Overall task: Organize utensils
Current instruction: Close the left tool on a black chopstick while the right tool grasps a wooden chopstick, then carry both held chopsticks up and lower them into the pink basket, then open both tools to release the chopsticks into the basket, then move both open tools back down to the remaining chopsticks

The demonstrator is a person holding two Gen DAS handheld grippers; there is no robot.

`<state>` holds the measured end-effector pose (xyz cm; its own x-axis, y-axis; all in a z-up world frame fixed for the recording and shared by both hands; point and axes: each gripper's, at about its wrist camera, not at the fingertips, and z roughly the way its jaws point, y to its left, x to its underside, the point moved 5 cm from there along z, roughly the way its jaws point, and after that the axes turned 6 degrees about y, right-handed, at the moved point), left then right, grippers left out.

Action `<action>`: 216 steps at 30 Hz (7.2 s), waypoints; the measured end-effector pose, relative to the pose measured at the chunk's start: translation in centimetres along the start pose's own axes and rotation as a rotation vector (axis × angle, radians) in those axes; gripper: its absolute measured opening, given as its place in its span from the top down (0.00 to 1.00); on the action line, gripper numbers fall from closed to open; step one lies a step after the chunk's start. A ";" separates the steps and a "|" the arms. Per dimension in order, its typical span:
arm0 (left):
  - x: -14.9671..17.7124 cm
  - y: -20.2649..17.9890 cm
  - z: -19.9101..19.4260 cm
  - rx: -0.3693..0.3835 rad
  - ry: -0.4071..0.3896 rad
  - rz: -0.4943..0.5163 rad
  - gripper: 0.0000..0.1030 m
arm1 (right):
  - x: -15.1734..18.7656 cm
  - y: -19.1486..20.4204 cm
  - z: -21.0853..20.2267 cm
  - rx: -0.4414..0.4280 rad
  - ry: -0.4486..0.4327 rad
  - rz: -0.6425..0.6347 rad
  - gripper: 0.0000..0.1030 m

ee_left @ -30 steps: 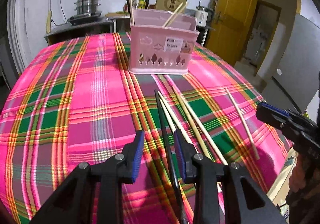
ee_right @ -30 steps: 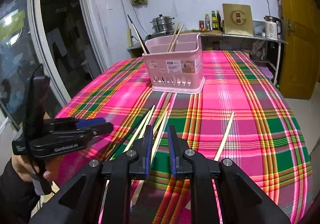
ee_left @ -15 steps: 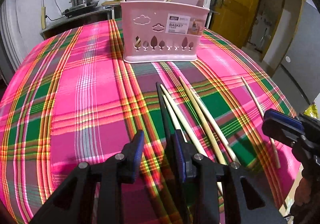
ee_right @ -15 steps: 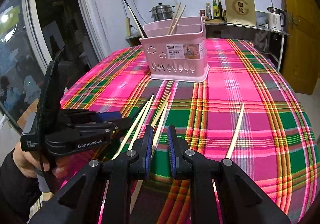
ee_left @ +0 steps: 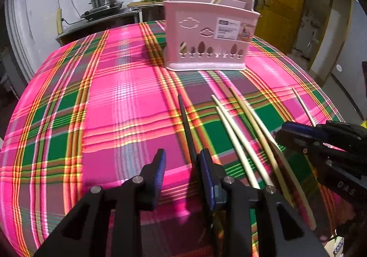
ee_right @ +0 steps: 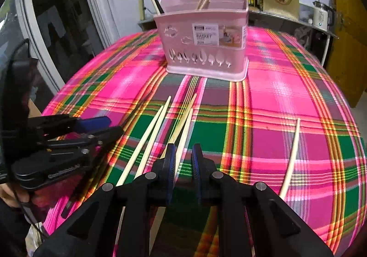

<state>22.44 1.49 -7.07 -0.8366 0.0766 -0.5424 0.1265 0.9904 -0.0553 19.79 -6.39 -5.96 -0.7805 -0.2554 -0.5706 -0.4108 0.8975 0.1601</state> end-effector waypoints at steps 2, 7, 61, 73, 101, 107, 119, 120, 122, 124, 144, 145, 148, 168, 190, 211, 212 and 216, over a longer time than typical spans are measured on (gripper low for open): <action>-0.1 0.4 0.1 0.000 0.002 -0.007 0.67 | -0.3 0.1 0.4 0.006 0.016 -0.005 0.85; -0.8 0.8 0.5 0.003 0.016 -0.014 0.68 | -0.9 0.1 1.7 0.049 0.056 -0.024 0.85; -9.8 -0.3 -11.8 0.104 -0.223 0.011 0.95 | -8.7 -0.5 -8.8 -0.036 -0.224 0.017 0.94; -9.7 -0.1 -14.1 0.122 -0.275 0.003 0.95 | -8.6 -0.8 -10.5 -0.034 -0.258 0.009 0.94; -12.2 0.0 -17.3 0.152 -0.308 -0.003 0.95 | -10.8 -0.2 -14.2 -0.035 -0.361 -0.026 0.94; -14.6 0.3 -18.6 0.151 -0.339 -0.015 0.95 | -13.1 -0.4 -15.3 -0.050 -0.413 -0.018 0.94; -20.2 1.0 -21.2 0.146 -0.431 -0.033 0.95 | -18.3 -0.8 -17.1 -0.078 -0.516 0.002 0.94; -20.5 1.1 -21.1 0.147 -0.433 -0.035 0.95 | -18.7 -0.9 -17.1 -0.079 -0.521 0.005 0.94; -21.2 1.3 -20.8 0.142 -0.442 -0.038 0.95 | -19.4 -1.1 -16.9 -0.077 -0.531 0.012 0.94; -21.8 1.6 -20.4 0.143 -0.443 -0.045 0.95 | -19.9 -1.4 -16.6 -0.078 -0.539 0.022 0.94; -23.9 3.8 -14.5 0.167 -0.415 -0.079 0.95 | -21.9 -2.4 -10.3 -0.059 -0.502 0.048 0.94; -23.8 3.9 -14.0 0.168 -0.403 -0.082 0.95 | -21.8 -2.5 -9.9 -0.062 -0.494 0.049 0.94; -23.4 4.1 -12.5 0.170 -0.373 -0.091 0.95 | -21.3 -2.6 -8.6 -0.068 -0.471 0.054 0.94; -20.8 3.9 -8.6 0.152 -0.278 -0.091 0.87 | -19.3 -3.1 -5.6 -0.077 -0.371 0.054 0.93; -16.5 3.7 -11.0 0.181 -0.322 -0.065 0.80 | -20.0 -3.3 -7.3 -0.058 -0.393 0.055 0.82; -15.4 4.0 -9.2 0.205 -0.303 -0.068 0.80 | -22.4 -3.9 -4.4 -0.126 -0.337 0.065 0.95; -15.3 4.0 -9.1 0.206 -0.301 -0.069 0.80 | -22.0 -3.8 -4.6 -0.122 -0.342 0.056 0.95; -14.6 3.6 -9.0 0.204 -0.288 -0.066 0.80 | -20.8 -3.3 -5.4 -0.113 -0.348 0.037 0.95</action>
<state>30.33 4.95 8.19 -0.6658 -0.0511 -0.7444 0.2052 0.9467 -0.2485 34.82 -6.00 9.74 -0.5969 -0.0688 -0.7994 -0.4499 0.8536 0.2625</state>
